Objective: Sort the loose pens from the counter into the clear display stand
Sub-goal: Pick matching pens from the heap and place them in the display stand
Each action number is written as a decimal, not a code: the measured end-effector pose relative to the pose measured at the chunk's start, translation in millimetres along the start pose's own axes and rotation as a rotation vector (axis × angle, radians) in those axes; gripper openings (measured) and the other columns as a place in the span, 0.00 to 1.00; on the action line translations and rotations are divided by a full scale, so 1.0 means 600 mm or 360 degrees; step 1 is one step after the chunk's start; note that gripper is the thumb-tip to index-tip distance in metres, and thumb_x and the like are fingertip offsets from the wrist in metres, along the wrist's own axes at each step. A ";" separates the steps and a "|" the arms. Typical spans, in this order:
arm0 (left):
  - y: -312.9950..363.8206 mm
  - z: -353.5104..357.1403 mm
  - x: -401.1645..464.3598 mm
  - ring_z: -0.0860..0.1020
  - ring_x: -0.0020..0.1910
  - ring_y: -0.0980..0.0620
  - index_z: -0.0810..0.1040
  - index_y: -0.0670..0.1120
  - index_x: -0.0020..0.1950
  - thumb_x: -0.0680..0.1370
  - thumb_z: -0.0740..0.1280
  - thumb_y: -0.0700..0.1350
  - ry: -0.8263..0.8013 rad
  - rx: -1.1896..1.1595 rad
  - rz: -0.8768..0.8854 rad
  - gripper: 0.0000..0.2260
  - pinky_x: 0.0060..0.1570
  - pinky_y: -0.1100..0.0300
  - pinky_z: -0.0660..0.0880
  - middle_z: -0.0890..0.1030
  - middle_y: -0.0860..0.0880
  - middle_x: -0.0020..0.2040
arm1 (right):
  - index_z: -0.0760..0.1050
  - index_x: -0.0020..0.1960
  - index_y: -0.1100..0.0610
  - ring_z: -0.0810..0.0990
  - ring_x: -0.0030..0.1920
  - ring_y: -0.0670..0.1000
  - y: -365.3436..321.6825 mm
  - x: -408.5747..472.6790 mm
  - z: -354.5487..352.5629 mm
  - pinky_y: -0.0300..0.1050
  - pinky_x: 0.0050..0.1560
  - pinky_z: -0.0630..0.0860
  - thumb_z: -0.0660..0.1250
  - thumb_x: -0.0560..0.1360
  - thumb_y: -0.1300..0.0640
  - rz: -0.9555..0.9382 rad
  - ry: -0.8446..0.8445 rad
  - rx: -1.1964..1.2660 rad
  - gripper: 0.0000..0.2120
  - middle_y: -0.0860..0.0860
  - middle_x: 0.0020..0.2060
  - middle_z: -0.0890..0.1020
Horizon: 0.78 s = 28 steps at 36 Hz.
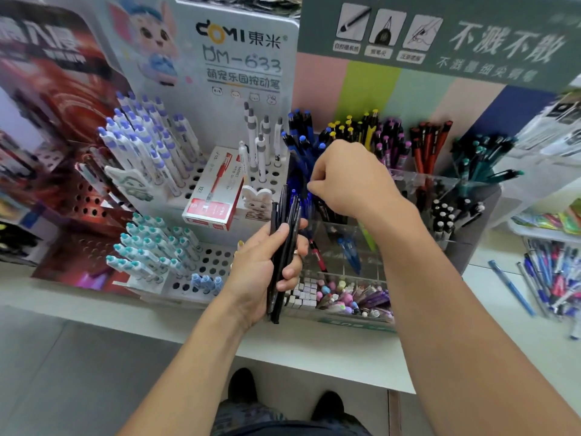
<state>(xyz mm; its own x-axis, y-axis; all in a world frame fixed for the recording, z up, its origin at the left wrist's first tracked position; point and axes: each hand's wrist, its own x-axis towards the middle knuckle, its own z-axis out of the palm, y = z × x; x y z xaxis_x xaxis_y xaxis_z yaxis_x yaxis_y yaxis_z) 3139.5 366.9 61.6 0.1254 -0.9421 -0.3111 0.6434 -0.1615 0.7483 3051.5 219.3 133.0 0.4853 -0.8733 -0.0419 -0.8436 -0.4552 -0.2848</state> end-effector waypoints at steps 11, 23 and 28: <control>-0.009 0.003 -0.002 0.65 0.23 0.56 0.75 0.47 0.61 0.84 0.60 0.46 -0.0006 0.0234 0.0010 0.08 0.19 0.67 0.62 0.78 0.46 0.38 | 0.84 0.59 0.51 0.83 0.52 0.55 0.008 -0.006 0.018 0.55 0.54 0.81 0.63 0.83 0.52 -0.0190 -0.0074 0.0057 0.12 0.51 0.53 0.86; -0.028 0.045 0.002 0.64 0.29 0.56 0.74 0.47 0.56 0.86 0.57 0.48 -0.0418 0.0793 -0.0163 0.08 0.26 0.64 0.60 0.68 0.50 0.37 | 0.82 0.46 0.68 0.73 0.28 0.46 0.092 -0.144 0.045 0.37 0.30 0.70 0.70 0.80 0.60 0.0142 -0.0037 0.1734 0.11 0.55 0.31 0.79; -0.052 0.073 0.006 0.69 0.30 0.55 0.68 0.44 0.60 0.86 0.56 0.51 -0.0429 0.1001 -0.0193 0.11 0.27 0.62 0.66 0.67 0.47 0.39 | 0.80 0.58 0.61 0.73 0.28 0.47 0.117 -0.161 0.044 0.39 0.30 0.73 0.71 0.78 0.64 0.0204 0.0162 0.1901 0.09 0.57 0.35 0.81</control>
<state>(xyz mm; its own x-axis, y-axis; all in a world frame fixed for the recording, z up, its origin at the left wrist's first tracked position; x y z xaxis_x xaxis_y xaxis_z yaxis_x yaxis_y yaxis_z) 3086.8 355.6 62.5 -0.1643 -0.9336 -0.3184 0.0708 -0.3331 0.9402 2951.4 276.2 91.7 0.3482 -0.9345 -0.0744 -0.1132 0.0369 -0.9929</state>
